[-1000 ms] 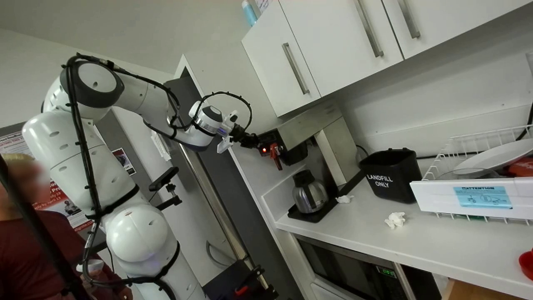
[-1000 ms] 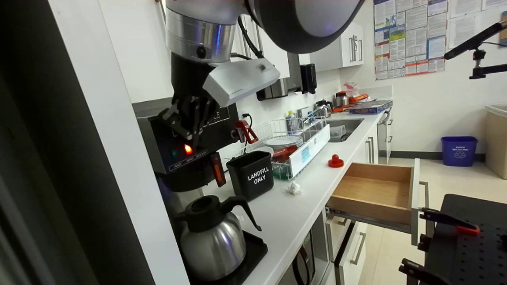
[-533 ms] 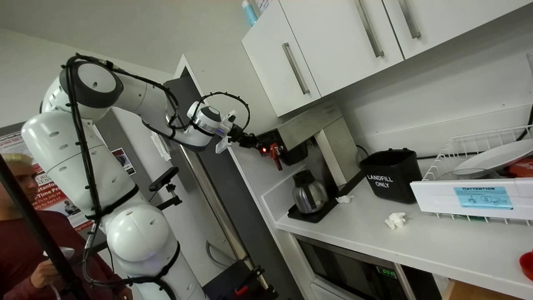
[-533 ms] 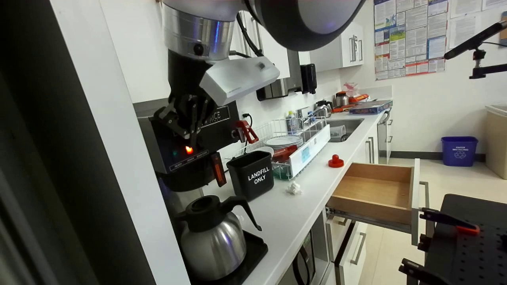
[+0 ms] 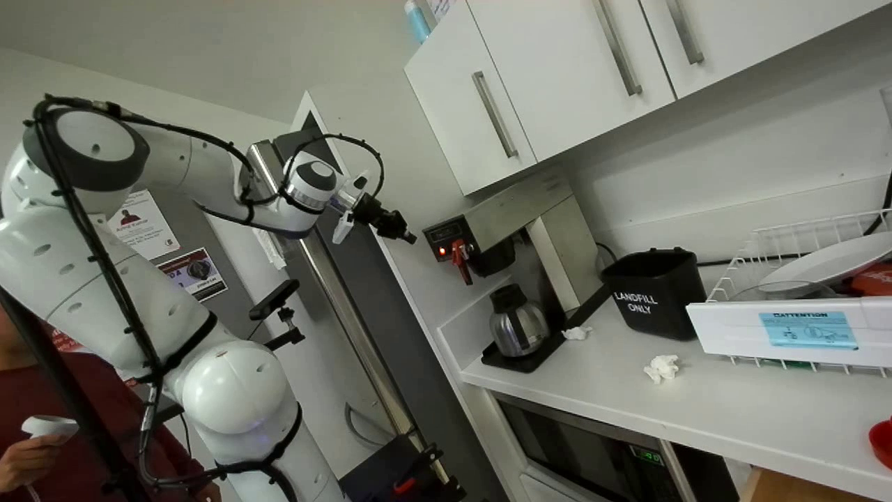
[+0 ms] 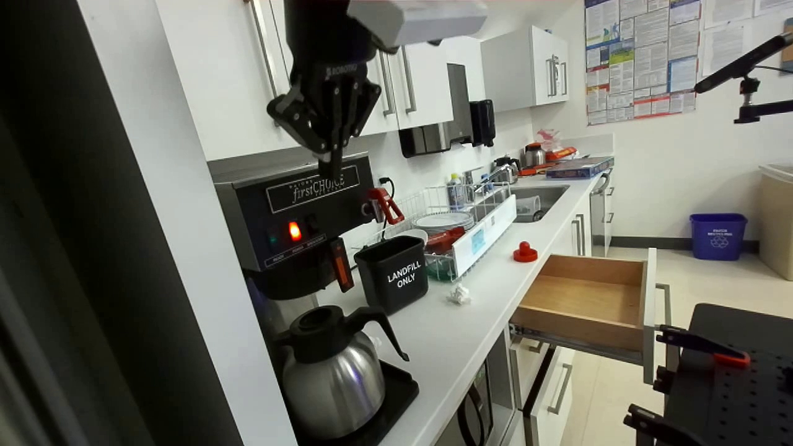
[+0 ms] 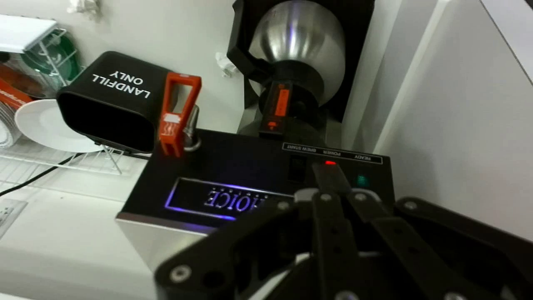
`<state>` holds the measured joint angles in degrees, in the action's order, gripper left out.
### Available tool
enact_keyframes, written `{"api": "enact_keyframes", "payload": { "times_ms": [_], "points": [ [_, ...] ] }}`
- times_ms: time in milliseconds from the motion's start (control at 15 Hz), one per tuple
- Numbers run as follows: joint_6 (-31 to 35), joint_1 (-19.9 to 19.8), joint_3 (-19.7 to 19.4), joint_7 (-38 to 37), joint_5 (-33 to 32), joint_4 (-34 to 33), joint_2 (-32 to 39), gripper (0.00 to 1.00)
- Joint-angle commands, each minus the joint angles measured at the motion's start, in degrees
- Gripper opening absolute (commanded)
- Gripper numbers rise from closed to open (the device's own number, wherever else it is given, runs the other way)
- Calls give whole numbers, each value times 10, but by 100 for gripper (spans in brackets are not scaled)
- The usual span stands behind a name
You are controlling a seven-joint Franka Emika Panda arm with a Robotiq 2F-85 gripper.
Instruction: Turn on the coffee maker
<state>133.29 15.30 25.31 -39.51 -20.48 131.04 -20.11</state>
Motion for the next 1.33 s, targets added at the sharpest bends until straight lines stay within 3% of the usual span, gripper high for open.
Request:
{"api": "enact_keyframes", "payload": {
  "times_ms": [0, 467, 1267],
  "points": [
    [-31, 15, -10, 49, 57, 29, -70, 0],
    [-34, 12, -2, 88, 115, 50, -122, 0],
    [-6, 5, 3, 82, 121, 69, -146, 0]
  ]
}}
